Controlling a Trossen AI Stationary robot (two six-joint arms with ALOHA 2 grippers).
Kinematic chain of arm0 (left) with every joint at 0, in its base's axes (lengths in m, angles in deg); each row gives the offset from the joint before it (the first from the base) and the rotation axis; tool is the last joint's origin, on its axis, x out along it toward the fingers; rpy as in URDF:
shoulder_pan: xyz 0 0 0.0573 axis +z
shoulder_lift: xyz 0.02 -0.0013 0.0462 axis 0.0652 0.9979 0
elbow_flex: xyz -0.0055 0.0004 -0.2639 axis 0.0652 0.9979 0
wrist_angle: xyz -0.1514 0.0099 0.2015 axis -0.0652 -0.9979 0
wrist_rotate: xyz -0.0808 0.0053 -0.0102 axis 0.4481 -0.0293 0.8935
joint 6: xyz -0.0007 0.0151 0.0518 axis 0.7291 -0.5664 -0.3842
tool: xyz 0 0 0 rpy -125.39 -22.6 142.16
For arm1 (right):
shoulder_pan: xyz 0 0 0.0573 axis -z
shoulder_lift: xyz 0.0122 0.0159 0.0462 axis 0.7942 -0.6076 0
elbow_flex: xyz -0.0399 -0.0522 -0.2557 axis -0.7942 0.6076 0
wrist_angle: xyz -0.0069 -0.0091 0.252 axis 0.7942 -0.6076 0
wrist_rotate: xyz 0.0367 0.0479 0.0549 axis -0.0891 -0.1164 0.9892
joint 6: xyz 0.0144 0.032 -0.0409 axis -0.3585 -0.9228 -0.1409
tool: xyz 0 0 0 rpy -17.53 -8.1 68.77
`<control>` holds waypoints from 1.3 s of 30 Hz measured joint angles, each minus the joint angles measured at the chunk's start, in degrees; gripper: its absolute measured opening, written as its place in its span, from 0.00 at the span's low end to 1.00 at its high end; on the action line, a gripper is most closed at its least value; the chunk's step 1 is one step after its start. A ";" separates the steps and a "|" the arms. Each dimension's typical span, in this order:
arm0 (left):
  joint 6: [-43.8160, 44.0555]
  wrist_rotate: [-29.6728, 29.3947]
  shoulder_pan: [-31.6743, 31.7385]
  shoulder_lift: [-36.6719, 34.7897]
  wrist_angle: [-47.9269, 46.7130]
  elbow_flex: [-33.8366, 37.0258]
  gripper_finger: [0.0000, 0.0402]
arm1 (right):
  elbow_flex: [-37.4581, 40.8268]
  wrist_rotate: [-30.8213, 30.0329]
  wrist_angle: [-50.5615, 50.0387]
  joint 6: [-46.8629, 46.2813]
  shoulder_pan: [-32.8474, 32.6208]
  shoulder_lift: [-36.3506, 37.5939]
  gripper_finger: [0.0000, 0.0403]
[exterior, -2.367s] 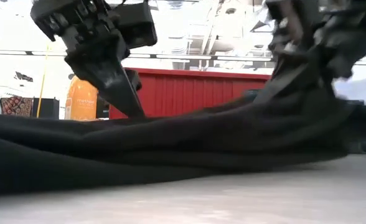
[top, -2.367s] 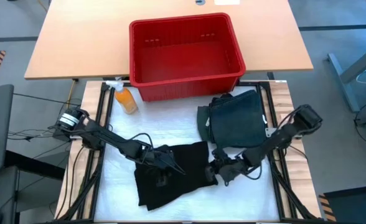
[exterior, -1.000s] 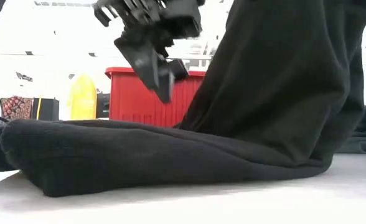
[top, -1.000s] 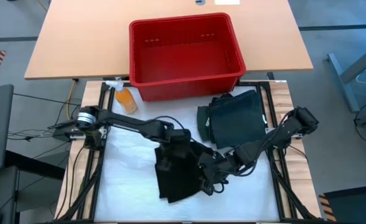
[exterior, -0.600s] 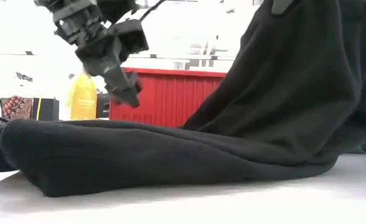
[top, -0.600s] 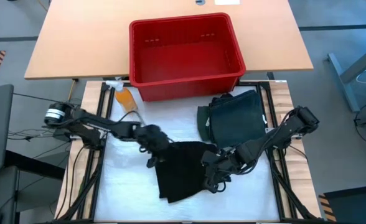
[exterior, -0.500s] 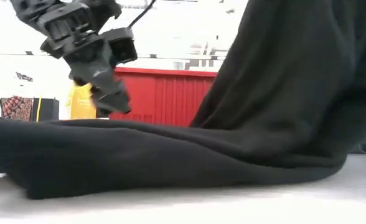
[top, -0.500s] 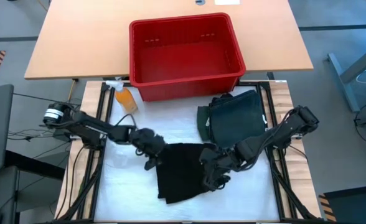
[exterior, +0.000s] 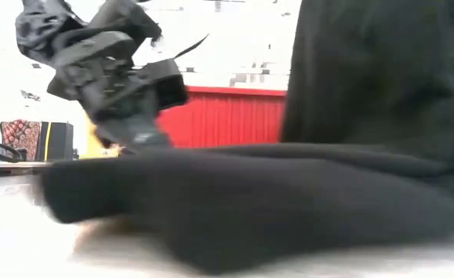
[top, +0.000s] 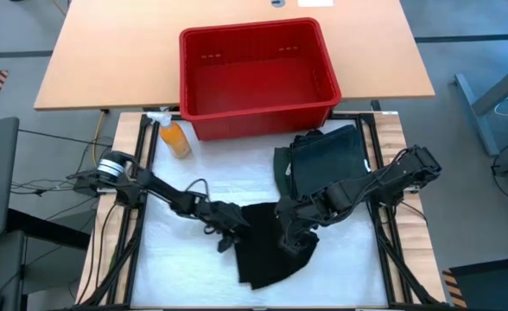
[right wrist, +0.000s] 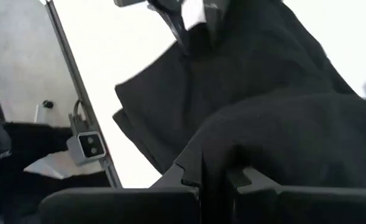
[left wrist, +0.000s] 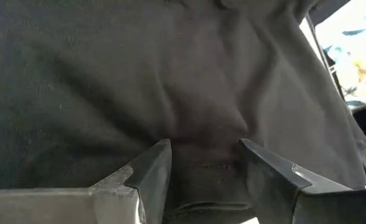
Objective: Fold Laundry from Bin
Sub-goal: Fold the black shirt from the red laundry bin
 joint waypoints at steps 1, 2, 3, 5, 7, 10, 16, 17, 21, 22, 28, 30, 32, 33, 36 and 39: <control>-0.14 0.02 0.09 1.89 0.18 -1.98 0.45 | 0.01 0.62 -0.22 0.01 0.00 0.00 0.08; -0.41 0.27 0.35 3.81 0.06 -4.19 0.45 | 0.19 1.17 -0.08 0.05 0.00 0.00 0.08; -0.88 0.72 0.62 5.59 0.12 -6.39 0.45 | 0.38 1.47 0.02 0.00 0.00 0.00 0.08; -2.16 2.43 1.21 8.47 -0.32 -10.49 0.45 | 0.42 1.53 -0.15 0.07 -0.31 -0.22 0.08; -3.15 4.98 1.83 10.82 -1.12 -14.39 0.45 | 0.39 1.59 1.00 0.40 -0.55 -1.36 0.08; -4.98 7.98 3.19 11.84 -3.63 -18.01 0.45 | 0.39 4.59 2.72 1.91 -0.54 -4.91 0.08; -6.57 15.35 7.51 10.19 -8.71 -18.12 0.45 | 0.39 10.97 7.59 2.86 -0.54 -13.59 0.09; -7.15 17.31 8.23 9.67 -10.43 -18.16 0.45 | 0.39 11.43 8.69 2.86 -0.52 -14.57 0.09; -11.38 21.27 9.70 6.23 -19.89 -18.05 0.45 | 0.39 12.09 13.06 3.04 -0.39 -16.66 0.13; -12.51 21.21 9.89 5.12 -21.53 -17.99 0.45 | 0.34 12.09 13.34 3.14 -0.39 -16.79 0.13; -19.29 20.80 10.27 -5.30 -22.53 -18.14 0.45 | 0.31 11.77 13.92 2.93 -0.01 -16.83 0.17; -20.91 18.06 10.22 -8.32 -25.67 -18.15 0.45 | 0.28 11.71 14.67 2.82 0.06 -16.83 0.19; -22.56 13.96 10.23 -11.15 -29.39 -18.08 0.45 | 0.28 11.65 15.91 2.63 0.36 -16.83 0.22; -23.35 12.08 10.27 -12.29 -30.25 -18.10 0.45 | 0.28 11.65 16.41 2.35 0.46 -16.83 0.24; -24.44 7.80 10.52 -14.49 -33.36 -18.12 0.45 | 0.28 12.22 17.61 0.48 1.52 -16.83 0.31; -24.39 7.16 10.85 -14.92 -35.48 -18.08 0.45 | -0.42 16.34 16.87 -2.43 3.18 -16.64 0.40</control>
